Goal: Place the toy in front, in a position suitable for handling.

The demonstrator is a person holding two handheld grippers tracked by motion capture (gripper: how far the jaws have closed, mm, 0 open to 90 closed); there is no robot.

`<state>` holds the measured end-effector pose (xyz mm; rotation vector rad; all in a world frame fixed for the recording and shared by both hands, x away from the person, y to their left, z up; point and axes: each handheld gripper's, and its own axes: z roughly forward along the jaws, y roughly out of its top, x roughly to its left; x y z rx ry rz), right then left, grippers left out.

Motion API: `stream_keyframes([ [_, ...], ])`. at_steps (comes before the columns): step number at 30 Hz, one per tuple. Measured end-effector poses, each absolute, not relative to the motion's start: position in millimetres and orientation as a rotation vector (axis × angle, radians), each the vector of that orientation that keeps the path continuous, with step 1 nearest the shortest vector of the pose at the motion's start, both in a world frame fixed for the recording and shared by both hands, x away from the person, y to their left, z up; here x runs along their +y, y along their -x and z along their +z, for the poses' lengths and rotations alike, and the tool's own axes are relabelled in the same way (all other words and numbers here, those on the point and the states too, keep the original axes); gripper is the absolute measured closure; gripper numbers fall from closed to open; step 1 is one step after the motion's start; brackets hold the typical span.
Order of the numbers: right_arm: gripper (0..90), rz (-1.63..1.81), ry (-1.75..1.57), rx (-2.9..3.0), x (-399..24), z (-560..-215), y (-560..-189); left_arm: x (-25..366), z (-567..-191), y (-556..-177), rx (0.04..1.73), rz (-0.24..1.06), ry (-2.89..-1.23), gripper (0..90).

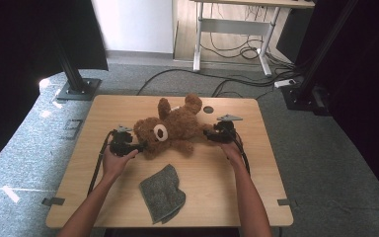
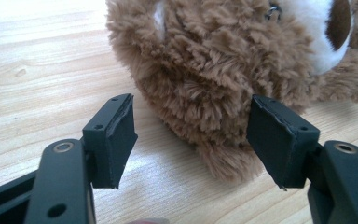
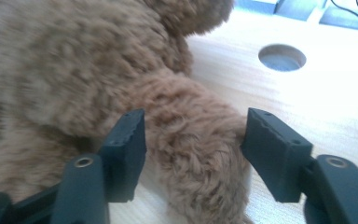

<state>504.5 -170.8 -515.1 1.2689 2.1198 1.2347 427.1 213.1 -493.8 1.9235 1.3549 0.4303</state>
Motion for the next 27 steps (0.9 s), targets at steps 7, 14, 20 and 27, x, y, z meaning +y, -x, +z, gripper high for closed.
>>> stream_keyframes([
  [7, 44.8, 1.204, -1.349, 2.168, -172, -538, -511, 215, -501, -429, 1.355, 0.396, -1.928, 31.2],
  [14, 66.8, 1.216, -1.334, 2.193, -169, -534, -506, 217, -508, -434, 1.345, 0.33, -1.921, 31.2],
  [20, 70.0, 1.254, -1.296, 2.216, -171, -536, -487, 215, -518, -440, 1.296, 0.203, -1.924, 32.2],
  [27, 70.2, 1.274, -1.233, 2.25, -173, -537, -458, 208, -522, -440, 1.251, 0.201, -1.961, 32.3],
])
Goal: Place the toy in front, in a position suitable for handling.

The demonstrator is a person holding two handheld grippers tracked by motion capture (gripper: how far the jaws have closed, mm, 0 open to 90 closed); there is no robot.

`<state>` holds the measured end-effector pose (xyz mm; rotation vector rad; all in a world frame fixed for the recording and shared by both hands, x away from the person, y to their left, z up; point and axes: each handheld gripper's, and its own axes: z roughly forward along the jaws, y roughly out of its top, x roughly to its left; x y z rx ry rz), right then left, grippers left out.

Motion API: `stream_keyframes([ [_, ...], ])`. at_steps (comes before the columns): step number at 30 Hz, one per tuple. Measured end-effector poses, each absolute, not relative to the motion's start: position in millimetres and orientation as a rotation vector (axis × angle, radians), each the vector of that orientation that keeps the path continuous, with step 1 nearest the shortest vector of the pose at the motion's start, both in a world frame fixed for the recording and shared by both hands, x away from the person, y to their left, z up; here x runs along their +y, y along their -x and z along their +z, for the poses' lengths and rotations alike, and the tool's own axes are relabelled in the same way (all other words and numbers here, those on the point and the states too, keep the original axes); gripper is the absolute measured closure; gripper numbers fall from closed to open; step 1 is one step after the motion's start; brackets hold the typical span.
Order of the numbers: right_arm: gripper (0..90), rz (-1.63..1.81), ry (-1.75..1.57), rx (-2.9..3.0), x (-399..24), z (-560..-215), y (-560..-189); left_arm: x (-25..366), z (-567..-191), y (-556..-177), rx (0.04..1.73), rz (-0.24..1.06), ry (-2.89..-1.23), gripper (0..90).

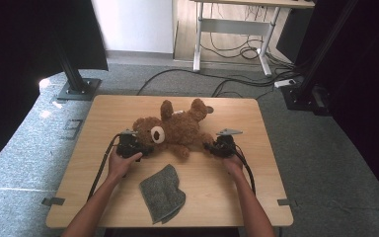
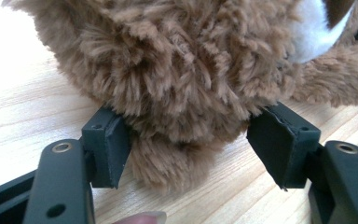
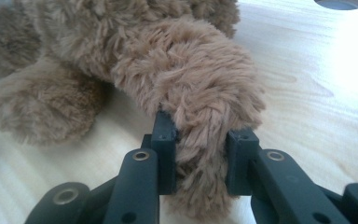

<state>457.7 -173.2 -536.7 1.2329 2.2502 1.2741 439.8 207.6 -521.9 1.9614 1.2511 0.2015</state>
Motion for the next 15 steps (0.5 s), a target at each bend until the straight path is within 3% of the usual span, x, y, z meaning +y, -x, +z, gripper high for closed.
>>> stream_keyframes([
  [15, 70.3, 1.307, -1.204, 2.254, -181, -540, -404, 206, -524, -416, 1.179, 0.195, -2.004, 33.0],
])
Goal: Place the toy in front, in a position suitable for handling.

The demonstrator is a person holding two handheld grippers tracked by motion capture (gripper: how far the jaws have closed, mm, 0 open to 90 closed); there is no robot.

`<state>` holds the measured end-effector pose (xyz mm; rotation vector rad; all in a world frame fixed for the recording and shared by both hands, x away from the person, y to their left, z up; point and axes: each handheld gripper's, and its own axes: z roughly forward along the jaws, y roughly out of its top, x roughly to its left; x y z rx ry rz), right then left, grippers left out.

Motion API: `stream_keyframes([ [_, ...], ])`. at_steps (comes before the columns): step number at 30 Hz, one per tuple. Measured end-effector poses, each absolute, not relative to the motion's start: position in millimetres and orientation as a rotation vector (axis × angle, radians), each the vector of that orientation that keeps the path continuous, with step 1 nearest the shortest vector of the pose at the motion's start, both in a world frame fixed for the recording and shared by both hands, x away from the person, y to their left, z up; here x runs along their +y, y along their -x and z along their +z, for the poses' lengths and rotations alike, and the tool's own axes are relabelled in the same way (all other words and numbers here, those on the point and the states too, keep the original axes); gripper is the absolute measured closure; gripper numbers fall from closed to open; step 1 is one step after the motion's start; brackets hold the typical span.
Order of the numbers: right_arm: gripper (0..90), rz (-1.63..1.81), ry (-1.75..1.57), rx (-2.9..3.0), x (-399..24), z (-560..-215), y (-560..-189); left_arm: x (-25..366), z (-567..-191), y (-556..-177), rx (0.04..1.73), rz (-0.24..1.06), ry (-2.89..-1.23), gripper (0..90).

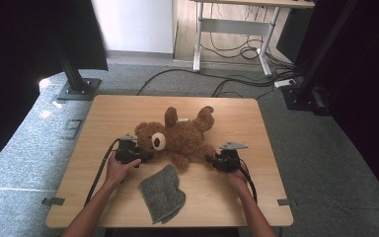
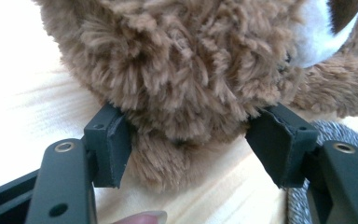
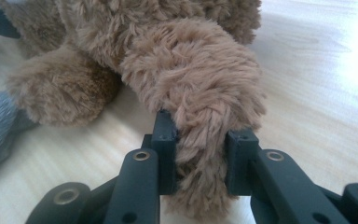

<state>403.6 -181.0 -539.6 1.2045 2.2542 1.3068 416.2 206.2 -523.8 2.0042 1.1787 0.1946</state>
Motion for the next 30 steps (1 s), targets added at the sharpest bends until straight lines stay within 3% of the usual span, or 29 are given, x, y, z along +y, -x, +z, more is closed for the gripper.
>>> stream_keyframes([
  [30, 69.3, 1.327, -1.277, 2.193, -208, -543, -360, 178, -523, -409, 1.102, 0.174, -2.064, 32.7],
])
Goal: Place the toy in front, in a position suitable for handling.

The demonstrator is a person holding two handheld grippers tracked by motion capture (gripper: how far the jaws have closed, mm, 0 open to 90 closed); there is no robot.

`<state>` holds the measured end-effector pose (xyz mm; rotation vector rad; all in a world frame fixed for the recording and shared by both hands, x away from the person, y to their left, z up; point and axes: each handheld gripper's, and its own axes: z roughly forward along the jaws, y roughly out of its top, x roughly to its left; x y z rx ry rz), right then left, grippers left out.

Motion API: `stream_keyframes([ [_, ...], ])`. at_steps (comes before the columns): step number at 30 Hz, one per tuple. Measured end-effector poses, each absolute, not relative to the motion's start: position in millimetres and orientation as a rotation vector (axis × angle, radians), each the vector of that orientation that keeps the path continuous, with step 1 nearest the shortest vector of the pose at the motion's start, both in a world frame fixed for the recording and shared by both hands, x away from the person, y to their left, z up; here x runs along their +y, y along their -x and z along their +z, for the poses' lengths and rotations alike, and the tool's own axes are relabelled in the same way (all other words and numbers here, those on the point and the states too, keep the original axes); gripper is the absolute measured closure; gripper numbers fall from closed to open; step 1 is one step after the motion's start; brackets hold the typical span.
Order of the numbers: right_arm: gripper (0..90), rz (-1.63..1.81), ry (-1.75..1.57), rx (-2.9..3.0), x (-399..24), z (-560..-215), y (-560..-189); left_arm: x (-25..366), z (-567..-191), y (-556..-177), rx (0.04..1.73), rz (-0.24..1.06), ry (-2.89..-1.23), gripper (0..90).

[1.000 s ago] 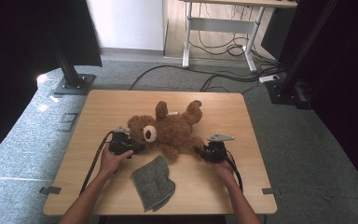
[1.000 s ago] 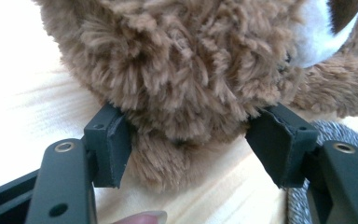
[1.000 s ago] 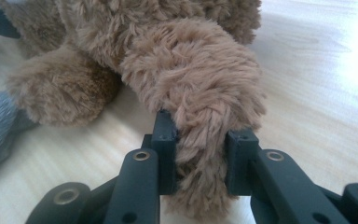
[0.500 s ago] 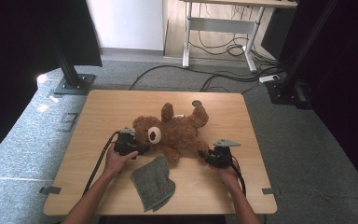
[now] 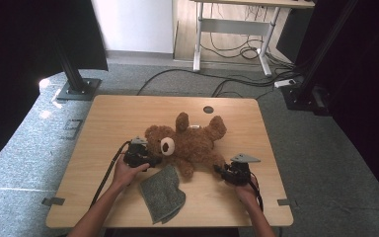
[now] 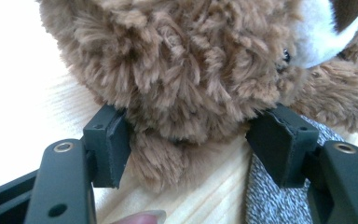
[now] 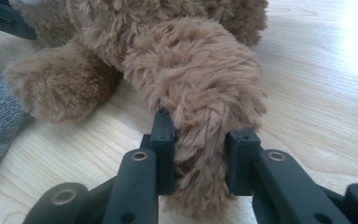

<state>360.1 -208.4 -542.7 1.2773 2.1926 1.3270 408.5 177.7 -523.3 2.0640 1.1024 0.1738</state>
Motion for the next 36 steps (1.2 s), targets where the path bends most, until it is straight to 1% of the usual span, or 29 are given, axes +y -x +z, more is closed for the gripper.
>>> stream_keyframes([
  [9, 69.2, 1.327, -1.25, 2.214, -207, -542, -349, 181, -525, -403, 1.094, 0.173, -2.063, 32.6],
  [14, 65.4, 1.327, -1.263, 2.189, -208, -544, -353, 184, -525, -406, 1.102, 0.149, -2.046, 31.6],
  [15, 63.5, 1.326, -1.266, 2.185, -209, -544, -354, 184, -525, -406, 1.102, 0.149, -2.048, 31.6],
  [16, 57.5, 1.312, -1.282, 2.168, -209, -545, -355, 187, -523, -406, 1.107, 0.16, -2.041, 31.0],
  [17, 55.0, 1.308, -1.289, 2.162, -210, -545, -355, 187, -523, -406, 1.107, 0.16, -2.041, 31.0],
  [18, 55.0, 1.308, -1.289, 2.162, -210, -545, -355, 188, -522, -405, 1.11, 0.163, -2.039, 31.0],
  [19, 52.0, 1.306, -1.293, 2.156, -210, -545, -355, 190, -521, -404, 1.115, 0.177, -2.04, 31.0],
  [20, 46.4, 1.284, -1.296, 2.145, -210, -543, -354, 194, -518, -402, 1.116, 0.198, -2.041, 30.9],
  [21, 46.4, 1.284, -1.296, 2.145, -210, -543, -354, 194, -518, -402, 1.116, 0.198, -2.041, 30.9],
  [22, 41.9, 1.273, -1.286, 2.125, -210, -540, -351, 199, -516, -399, 1.124, 0.213, -2.034, 30.8],
  [24, 38.9, 1.268, -1.271, 2.109, -209, -536, -349, 201, -516, -397, 1.13, 0.22, -2.03, 30.6],
  [29, 37.4, 1.289, -1.248, 2.084, -210, -530, -345, 215, -517, -392, 1.155, 0.226, -2.004, 30.7],
  [36, 37.1, 1.319, -1.247, 2.077, -210, -529, -345, 217, -516, -388, 1.15, 0.213, -2.0, 29.9],
])
